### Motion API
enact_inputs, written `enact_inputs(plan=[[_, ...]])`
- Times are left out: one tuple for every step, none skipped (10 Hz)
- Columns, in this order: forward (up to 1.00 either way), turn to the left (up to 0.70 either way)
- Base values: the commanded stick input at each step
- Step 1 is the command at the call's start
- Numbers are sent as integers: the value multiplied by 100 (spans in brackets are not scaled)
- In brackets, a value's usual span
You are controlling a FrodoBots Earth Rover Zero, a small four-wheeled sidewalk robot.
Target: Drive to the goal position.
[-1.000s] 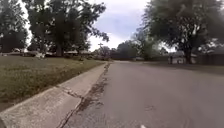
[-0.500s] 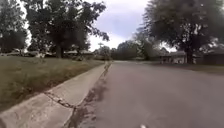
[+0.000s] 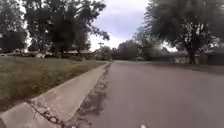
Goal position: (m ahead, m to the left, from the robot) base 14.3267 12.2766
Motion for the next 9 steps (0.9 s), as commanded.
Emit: enact_inputs(plan=[[70,-17],[70,-30],[70,-35],[70,-19],[70,-3],[70,0],[70,0],[70,0],[70,0]])
